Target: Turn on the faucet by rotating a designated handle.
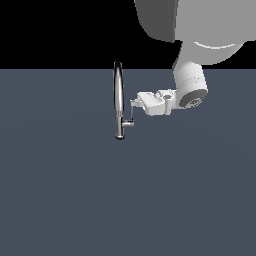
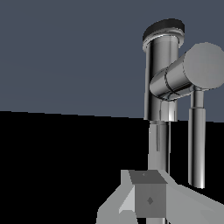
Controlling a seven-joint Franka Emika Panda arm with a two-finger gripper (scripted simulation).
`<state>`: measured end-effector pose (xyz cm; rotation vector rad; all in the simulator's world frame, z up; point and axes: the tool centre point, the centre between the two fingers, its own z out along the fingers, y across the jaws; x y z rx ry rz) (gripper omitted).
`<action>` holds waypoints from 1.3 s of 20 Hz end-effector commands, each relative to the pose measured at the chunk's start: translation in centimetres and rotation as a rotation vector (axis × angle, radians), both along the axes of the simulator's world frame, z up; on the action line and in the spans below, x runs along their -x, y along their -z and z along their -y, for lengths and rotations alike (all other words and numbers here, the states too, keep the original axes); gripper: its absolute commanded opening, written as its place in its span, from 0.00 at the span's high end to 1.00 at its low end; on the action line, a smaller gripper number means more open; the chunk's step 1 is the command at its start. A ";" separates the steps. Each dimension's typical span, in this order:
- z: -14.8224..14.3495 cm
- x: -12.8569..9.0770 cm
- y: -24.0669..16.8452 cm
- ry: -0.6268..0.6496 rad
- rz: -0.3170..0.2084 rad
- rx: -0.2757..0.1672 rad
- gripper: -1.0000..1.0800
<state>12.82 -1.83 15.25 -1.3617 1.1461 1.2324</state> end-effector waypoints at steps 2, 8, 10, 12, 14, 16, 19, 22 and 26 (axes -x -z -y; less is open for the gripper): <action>-0.2 -0.3 1.5 0.033 -0.034 -0.030 1.00; -0.3 -0.5 2.5 0.054 -0.056 -0.050 1.00; -0.3 -0.5 2.5 0.054 -0.056 -0.050 1.00; -0.3 -0.5 2.5 0.053 -0.056 -0.049 1.00; -0.3 -0.2 2.4 0.053 -0.056 -0.049 1.00; -0.3 0.1 2.4 0.053 -0.056 -0.049 1.00; -0.3 0.5 2.3 0.053 -0.056 -0.049 1.00; -0.3 1.0 2.2 0.053 -0.056 -0.049 1.00; -0.2 1.6 2.0 0.053 -0.056 -0.049 1.00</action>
